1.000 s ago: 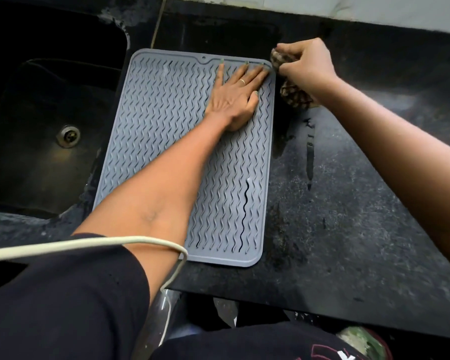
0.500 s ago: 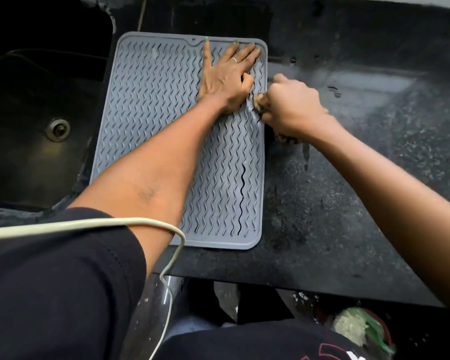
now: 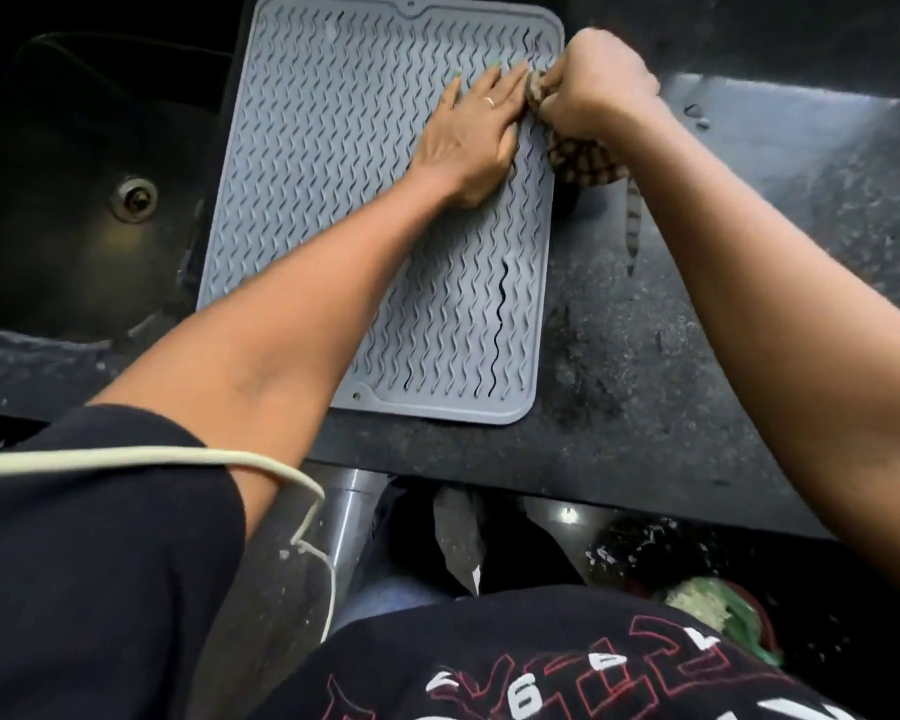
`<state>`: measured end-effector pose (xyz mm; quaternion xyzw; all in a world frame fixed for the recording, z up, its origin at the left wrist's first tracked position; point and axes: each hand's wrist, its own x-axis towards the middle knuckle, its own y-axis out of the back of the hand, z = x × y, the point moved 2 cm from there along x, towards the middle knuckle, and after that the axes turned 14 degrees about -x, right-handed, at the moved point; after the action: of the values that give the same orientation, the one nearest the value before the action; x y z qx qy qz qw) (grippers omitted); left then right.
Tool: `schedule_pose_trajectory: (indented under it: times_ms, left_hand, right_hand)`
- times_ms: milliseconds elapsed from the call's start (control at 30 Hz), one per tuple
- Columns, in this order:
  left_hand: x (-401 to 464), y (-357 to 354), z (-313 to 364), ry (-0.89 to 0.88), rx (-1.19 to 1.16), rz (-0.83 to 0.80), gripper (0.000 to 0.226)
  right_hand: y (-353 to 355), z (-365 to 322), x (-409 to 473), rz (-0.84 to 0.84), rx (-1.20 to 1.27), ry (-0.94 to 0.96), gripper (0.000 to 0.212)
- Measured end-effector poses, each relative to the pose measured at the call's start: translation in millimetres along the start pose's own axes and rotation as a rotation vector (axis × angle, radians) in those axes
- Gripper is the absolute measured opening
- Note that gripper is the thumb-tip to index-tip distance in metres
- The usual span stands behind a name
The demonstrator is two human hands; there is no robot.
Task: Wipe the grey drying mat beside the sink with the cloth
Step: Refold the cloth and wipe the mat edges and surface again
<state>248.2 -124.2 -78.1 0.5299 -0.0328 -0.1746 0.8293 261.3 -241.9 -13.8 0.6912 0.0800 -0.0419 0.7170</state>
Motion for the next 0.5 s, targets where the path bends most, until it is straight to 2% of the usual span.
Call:
schedule_pose_trajectory:
  times_ms: [100, 200, 300, 367, 433, 500]
  left_hand:
    - [1.3, -0.6, 4.7, 0.006, 0.002, 0.005, 0.057]
    - [-1.7, 0.6, 6.4, 0.033, 0.009, 0.0, 0.057]
    - [-4.8, 4.7, 12.0, 0.058, 0.013, -0.026, 0.057]
    - [-9.8, 9.2, 16.1, 0.067, 0.021, -0.06, 0.057]
    - [-20.8, 11.5, 16.5, 0.028, 0.016, -0.098, 0.055]
    - [-38.1, 9.0, 14.7, -0.023, 0.0, -0.14, 0.052]
  right_hand:
    - [2.4, 1.7, -28.7, -0.115, 0.006, 0.034, 0.032]
    - [-2.2, 0.0, -69.2, -0.241, -0.016, 0.145, 0.017]
    - [7.3, 2.9, -97.0, -0.46, -0.081, 0.264, 0.029]
    - [20.7, 8.3, -101.4, -0.55, -0.08, 0.264, 0.032]
    - [30.3, 13.9, -92.8, -0.425, 0.029, 0.196, 0.032]
    - [29.8, 17.0, -83.2, -0.18, 0.181, 0.087, 0.03]
